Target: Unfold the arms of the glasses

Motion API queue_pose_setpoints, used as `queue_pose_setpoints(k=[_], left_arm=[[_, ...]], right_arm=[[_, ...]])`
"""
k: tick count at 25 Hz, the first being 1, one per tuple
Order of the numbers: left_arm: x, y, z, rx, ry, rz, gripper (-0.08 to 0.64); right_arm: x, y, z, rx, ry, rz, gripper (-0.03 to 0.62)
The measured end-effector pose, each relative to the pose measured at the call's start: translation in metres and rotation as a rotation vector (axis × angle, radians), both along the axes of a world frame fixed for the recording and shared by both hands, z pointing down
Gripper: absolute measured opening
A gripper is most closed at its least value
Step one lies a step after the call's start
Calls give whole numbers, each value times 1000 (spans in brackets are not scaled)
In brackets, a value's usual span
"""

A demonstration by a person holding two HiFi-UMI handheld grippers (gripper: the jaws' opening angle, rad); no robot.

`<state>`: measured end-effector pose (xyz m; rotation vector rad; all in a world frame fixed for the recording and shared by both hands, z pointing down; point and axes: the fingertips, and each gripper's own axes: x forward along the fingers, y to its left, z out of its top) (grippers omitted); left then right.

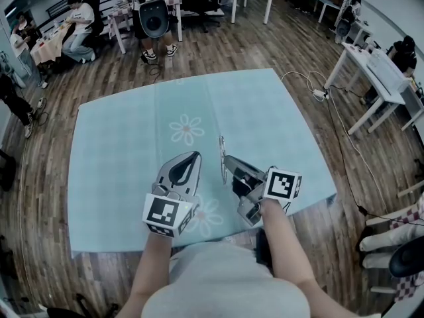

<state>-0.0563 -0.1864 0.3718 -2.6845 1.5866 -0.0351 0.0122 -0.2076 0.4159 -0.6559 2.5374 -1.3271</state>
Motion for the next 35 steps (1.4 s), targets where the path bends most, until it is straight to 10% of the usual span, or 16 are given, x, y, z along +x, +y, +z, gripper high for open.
queue_pose_setpoints(k=[17, 20, 35], left_arm=[[-5, -6, 32, -75, -89, 138, 12], [-1, -5, 35, -109, -52, 217, 117], [19, -6, 29, -197, 51, 615, 170]], right_arm=[[-4, 21, 2, -118, -187, -133, 11], [-7, 27, -1, -130, -234, -155, 11], [-9, 44, -9, -118, -250, -289, 11]])
